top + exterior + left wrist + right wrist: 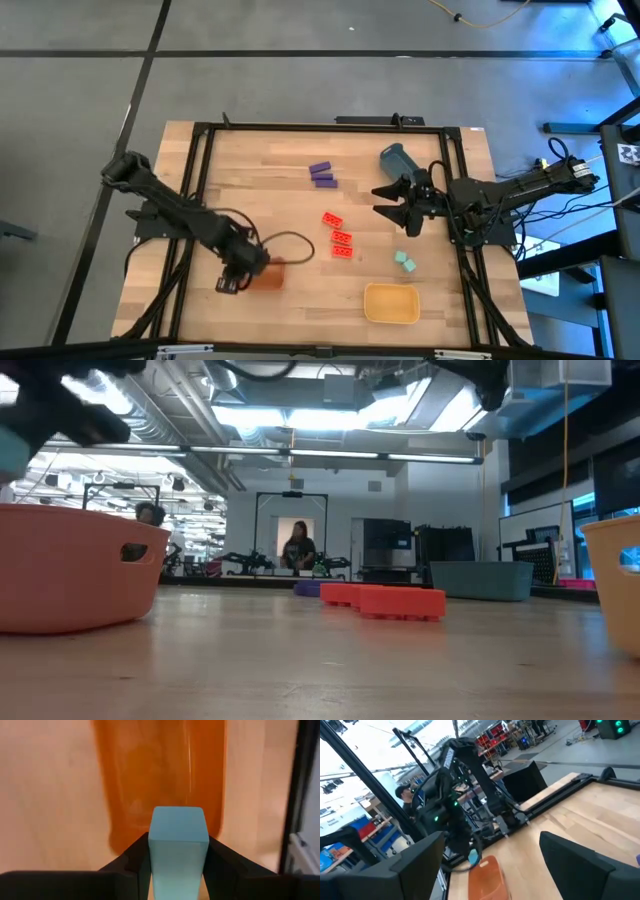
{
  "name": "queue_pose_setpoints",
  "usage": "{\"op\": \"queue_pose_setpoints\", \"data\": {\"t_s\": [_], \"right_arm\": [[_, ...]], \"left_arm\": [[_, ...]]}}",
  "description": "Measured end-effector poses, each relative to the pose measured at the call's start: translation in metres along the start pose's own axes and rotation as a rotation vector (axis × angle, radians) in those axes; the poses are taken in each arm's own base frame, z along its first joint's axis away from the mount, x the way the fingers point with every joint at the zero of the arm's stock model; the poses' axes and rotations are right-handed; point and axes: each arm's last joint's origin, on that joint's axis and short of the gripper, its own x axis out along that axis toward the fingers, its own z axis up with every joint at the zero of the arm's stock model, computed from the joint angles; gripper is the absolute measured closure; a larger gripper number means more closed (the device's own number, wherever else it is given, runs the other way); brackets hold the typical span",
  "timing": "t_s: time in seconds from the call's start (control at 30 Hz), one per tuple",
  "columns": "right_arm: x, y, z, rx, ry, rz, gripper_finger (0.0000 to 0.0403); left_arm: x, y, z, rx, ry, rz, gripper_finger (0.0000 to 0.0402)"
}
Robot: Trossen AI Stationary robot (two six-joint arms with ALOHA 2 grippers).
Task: Sort & place blocks by color
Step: Put the top light blue block into the brown bin
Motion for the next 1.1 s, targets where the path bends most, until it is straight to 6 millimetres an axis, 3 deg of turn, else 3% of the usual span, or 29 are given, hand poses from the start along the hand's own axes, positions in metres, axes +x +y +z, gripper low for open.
{"op": "queue_pose_setpoints", "data": {"t_s": [0.23, 0.5, 0.67, 0.9, 1.1], "right_arm": [[0.0, 0.0, 0.0, -0.005, 0.004, -0.003, 0.0072], [0.0, -0.001, -0.001, -0.008, 0.011, -0.007, 0.0072], [0.0, -0.001, -0.001, -0.009, 0.011, -0.008, 0.0072], [0.0, -0.002, -0.002, -0.014, 0.025, -0.017, 0.0072], [0.0, -0.002, -0.003, -0.017, 0.033, -0.022, 0.0072]], "left_arm": [[0.036, -0.007, 0.022, 0.054, -0.038, -0.012, 0.0276], [0.062, 0.0, 0.027, 0.117, 0.05, 0.017, 0.0276], [0.064, 0.001, 0.027, 0.123, 0.055, 0.03, 0.0274], [0.064, 0.002, 0.027, 0.116, 0.054, 0.048, 0.0216], [0.056, 0.007, 0.029, 0.088, 0.061, -0.006, 0.0197]]}}
